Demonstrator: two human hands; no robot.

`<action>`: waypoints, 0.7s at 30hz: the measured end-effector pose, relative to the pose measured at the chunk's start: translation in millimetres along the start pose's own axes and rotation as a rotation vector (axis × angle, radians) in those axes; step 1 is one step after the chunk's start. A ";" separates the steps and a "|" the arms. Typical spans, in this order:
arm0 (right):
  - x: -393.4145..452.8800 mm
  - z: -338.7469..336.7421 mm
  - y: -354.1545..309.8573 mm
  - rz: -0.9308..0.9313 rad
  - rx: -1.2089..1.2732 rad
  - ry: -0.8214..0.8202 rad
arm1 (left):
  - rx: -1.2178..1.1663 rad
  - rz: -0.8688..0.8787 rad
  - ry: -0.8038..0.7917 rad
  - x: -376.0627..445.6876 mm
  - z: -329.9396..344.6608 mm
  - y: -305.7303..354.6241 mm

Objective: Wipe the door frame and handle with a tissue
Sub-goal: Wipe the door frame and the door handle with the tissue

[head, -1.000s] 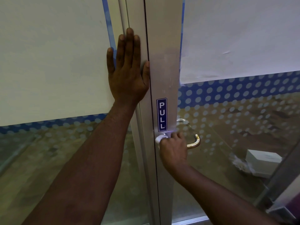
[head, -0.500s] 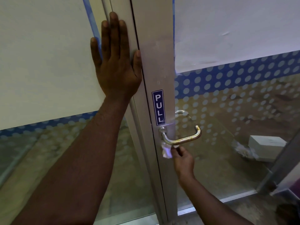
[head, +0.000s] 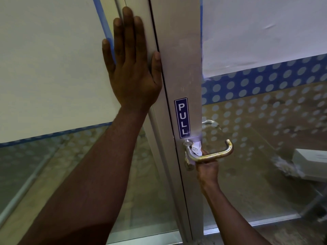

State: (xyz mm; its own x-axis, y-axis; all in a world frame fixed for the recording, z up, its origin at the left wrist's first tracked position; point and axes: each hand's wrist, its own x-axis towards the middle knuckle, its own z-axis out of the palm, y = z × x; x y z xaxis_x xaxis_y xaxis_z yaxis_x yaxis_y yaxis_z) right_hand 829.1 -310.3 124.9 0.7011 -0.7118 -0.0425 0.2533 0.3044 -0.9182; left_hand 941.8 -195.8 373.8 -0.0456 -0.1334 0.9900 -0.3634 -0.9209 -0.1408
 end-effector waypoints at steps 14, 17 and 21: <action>-28.4 40.0 -12.6 0.680 0.969 0.008 | 0.017 0.004 0.030 0.3 3.6 0.1; -33.4 48.4 -20.5 0.721 1.115 0.001 | 0.012 0.003 0.025 0.3 2.7 -0.6; -35.2 48.2 -19.5 0.736 1.155 0.001 | 0.013 -0.001 0.018 0.6 0.2 0.5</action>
State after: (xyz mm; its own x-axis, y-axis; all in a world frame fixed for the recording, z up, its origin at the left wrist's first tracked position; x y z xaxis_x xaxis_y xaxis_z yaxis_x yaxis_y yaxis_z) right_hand 831.6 -260.7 163.3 0.9138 -0.1582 -0.3740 0.2331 0.9585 0.1642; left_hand 941.8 -196.5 374.3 -0.0618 -0.1257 0.9901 -0.3514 -0.9258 -0.1395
